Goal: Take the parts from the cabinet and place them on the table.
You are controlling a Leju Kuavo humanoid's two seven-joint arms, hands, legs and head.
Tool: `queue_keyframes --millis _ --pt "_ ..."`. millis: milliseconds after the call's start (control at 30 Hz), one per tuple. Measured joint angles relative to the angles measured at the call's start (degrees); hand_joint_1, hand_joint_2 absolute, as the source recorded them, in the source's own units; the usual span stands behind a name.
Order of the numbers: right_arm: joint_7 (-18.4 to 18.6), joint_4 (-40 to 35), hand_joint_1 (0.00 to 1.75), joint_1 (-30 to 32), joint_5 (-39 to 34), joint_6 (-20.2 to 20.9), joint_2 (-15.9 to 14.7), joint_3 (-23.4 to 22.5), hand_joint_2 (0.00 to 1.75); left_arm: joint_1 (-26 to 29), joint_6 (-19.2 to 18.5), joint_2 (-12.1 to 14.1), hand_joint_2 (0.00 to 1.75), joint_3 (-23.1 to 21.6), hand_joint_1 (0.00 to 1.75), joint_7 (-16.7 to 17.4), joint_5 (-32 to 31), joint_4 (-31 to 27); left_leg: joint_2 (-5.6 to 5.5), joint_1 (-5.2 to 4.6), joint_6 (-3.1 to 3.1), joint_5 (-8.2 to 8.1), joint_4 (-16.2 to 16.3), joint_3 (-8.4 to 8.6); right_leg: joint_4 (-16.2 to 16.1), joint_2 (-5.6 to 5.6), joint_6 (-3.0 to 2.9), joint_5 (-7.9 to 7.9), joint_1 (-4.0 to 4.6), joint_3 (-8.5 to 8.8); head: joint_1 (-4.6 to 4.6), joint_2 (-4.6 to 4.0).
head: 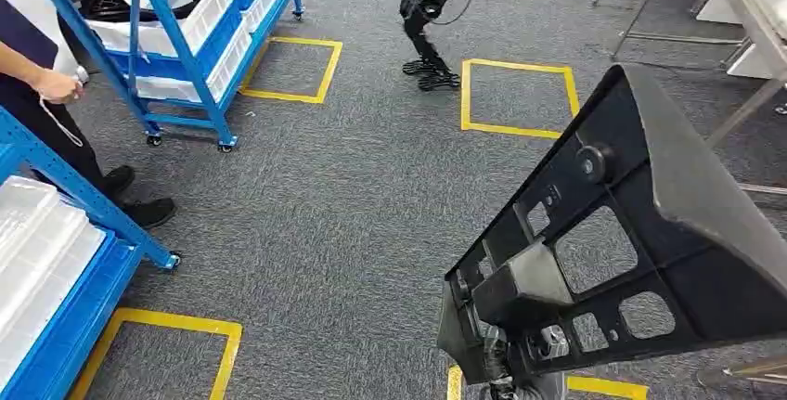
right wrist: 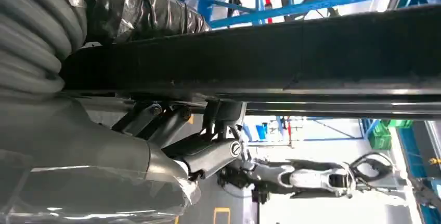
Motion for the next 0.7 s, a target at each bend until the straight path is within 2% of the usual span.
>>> queue_keyframes --millis 33,67,100,133,167,200,233,267,300,400,433,467,500,533,567,600,633,667,700 --pt "0.0 0.0 1.75 -0.1 0.0 0.0 0.0 0.0 1.75 0.1 0.1 0.0 1.75 0.0 0.0 0.0 0.0 0.0 0.83 -0.12 0.02 -0.01 0.0 -0.1 4.6 -1.28 0.24 -2.36 -0.09 -2.11 0.04 0.02" --pt "-0.1 0.0 1.75 -0.1 -0.1 0.2 0.0 0.0 1.75 0.2 0.2 0.1 1.75 0.1 0.0 0.0 0.0 0.0 1.7 -0.24 0.07 -0.05 0.0 -0.13 8.7 -1.76 0.41 -4.1 -0.27 -3.99 0.0 0.0" --pt "-0.1 0.1 1.75 -0.1 -0.3 0.3 0.0 0.0 1.75 0.2 0.2 0.2 1.75 0.2 0.0 0.0 0.0 0.0 2.61 -0.28 0.08 -0.09 0.1 -0.15 11.3 -1.91 0.55 -4.68 -0.42 -5.18 0.04 0.0" --pt "-0.1 0.2 1.75 -0.1 -0.5 0.4 0.0 0.0 1.75 0.2 0.2 0.3 1.75 0.4 0.0 0.0 0.0 0.0 3.55 -0.28 0.0 -0.18 0.1 -0.1 11.2 -2.09 0.65 -3.8 -0.52 -4.96 0.02 0.02" --pt "-0.2 0.4 1.75 -0.1 -0.7 0.5 0.0 0.0 1.75 0.2 0.2 0.3 1.75 0.5 0.0 0.0 -0.1 0.0 4.33 -0.27 -0.11 -0.31 0.1 -0.06 8.3 -2.33 0.72 -1.91 -0.6 -3.3 0.02 0.02" --pt "-0.3 0.5 1.75 -0.1 -0.9 0.6 0.0 0.0 1.75 0.1 0.2 0.3 1.75 0.5 0.0 0.0 -0.2 0.0 5.02 -0.26 -0.23 -0.46 0.1 0.11 3.4 -2.93 0.7 0.41 -0.66 -0.54 0.04 0.0" --pt "-0.3 0.5 1.75 -0.1 -1.2 0.6 0.0 0.0 1.75 0.0 0.2 0.3 1.75 0.6 0.0 0.0 -0.3 0.0 5.58 -0.26 -0.49 -0.66 0.2 0.39 -2.0 -4.56 0.56 2.4 -0.62 2.69 0.02 0.0" --pt "-0.5 0.6 1.75 -0.2 -1.4 0.6 0.0 -0.1 1.75 0.0 0.2 0.3 1.75 0.6 0.0 0.0 -0.4 0.0 6.06 -0.41 -0.8 -0.86 0.3 0.68 -5.1 -7.85 0.31 1.46 -0.21 4.14 0.04 0.0" --pt "-0.7 0.7 1.75 -0.2 -1.7 0.5 0.0 -0.1 1.75 0.1 0.2 0.3 1.75 0.7 0.0 0.0 -0.4 0.0 6.5 -0.82 -1.27 -1.22 0.5 0.51 -5.3 -7.76 -0.02 1.88 -0.03 4.28 -0.02 0.0" --pt "-0.9 0.7 1.75 0.0 -1.7 0.5 0.0 -0.1 1.75 -0.2 0.2 0.3 1.75 0.7 0.0 0.2 -0.6 0.0 8.26 -0.66 -2.09 -1.39 0.2 1.45 -5.2 -5.47 -0.76 1.79 0.39 3.89 0.02 0.0" --pt "-0.9 0.6 1.75 0.0 -1.6 0.3 0.1 -0.1 1.75 -0.2 0.1 0.3 1.75 0.7 0.0 0.2 -0.6 0.0 8.15 -0.41 -2.69 -1.87 0.1 1.37 -5.7 -4.63 -1.39 2.24 -0.09 4.19 -0.02 0.0" --pt "-0.9 0.4 1.75 0.2 -1.6 0.2 0.2 -0.1 1.75 -0.2 0.1 0.3 1.75 0.7 0.0 0.3 -0.8 0.0 5.38 -0.27 -2.98 -3.02 1.7 1.16 -5.9 -4.11 -1.62 2.37 -0.09 4.27 -0.02 0.0" --pt "-0.9 0.4 1.75 0.1 -1.5 0.2 0.2 -0.1 1.75 -0.2 0.1 0.3 1.75 0.7 0.0 0.3 -0.8 0.0 3.19 -0.24 -2.99 -5.08 5.1 -0.25 -5.9 -3.58 -1.96 2.47 -0.08 4.14 -0.04 0.0" --pt "-0.9 0.4 1.75 0.1 -1.4 0.2 0.4 -0.1 1.75 -0.2 0.1 0.3 1.75 0.7 0.0 0.3 -0.8 0.0 1.97 -0.19 -2.99 -7.6 9.9 -2.49 -5.9 -2.9 -2.22 2.51 0.04 4.03 -0.02 0.02" --pt "-0.8 0.4 1.75 0.1 -1.3 0.2 0.5 -0.1 1.75 0.0 0.1 0.3 1.75 0.7 0.0 0.4 -0.9 0.0 1.41 -0.2 -2.97 -9.69 15.0 -4.94 -5.9 -2.04 -2.37 2.51 0.21 4.0 -0.02 0.0" --pt "-0.8 0.4 1.75 0.2 -1.3 0.2 0.5 -0.2 1.75 0.1 0.1 0.3 1.75 0.7 0.0 0.4 -1.0 0.0 1.29 -0.21 -2.91 -10.41 18.1 -6.62 -5.9 -1.17 -2.38 2.52 0.36 4.0 -0.02 0.02" --pt "-0.7 0.4 1.75 0.3 -1.3 0.2 0.5 -0.2 1.75 0.3 0.1 0.3 1.75 0.7 0.0 0.5 -1.0 0.0 1.27 -0.21 -2.79 -9.55 18.6 -7.16 -5.8 -0.25 -2.39 2.52 0.49 4.04 -0.02 0.0" --pt "-0.7 0.5 1.75 0.3 -1.2 0.2 0.5 -0.2 1.75 0.4 0.1 0.3 1.75 0.7 0.0 0.5 -1.0 0.0 1.22 -0.21 -2.57 -7.56 16.5 -6.54 -5.7 0.61 -2.4 2.51 0.56 4.13 -0.02 0.02" --pt "-0.7 0.5 1.75 0.3 -1.1 0.2 0.5 -0.3 1.75 0.3 0.1 0.3 1.75 0.7 0.0 0.5 -1.1 0.0 0.93 -0.23 -2.26 -4.81 12.5 -4.98 -5.6 1.47 -2.4 2.5 0.63 4.24 -0.02 0.0"
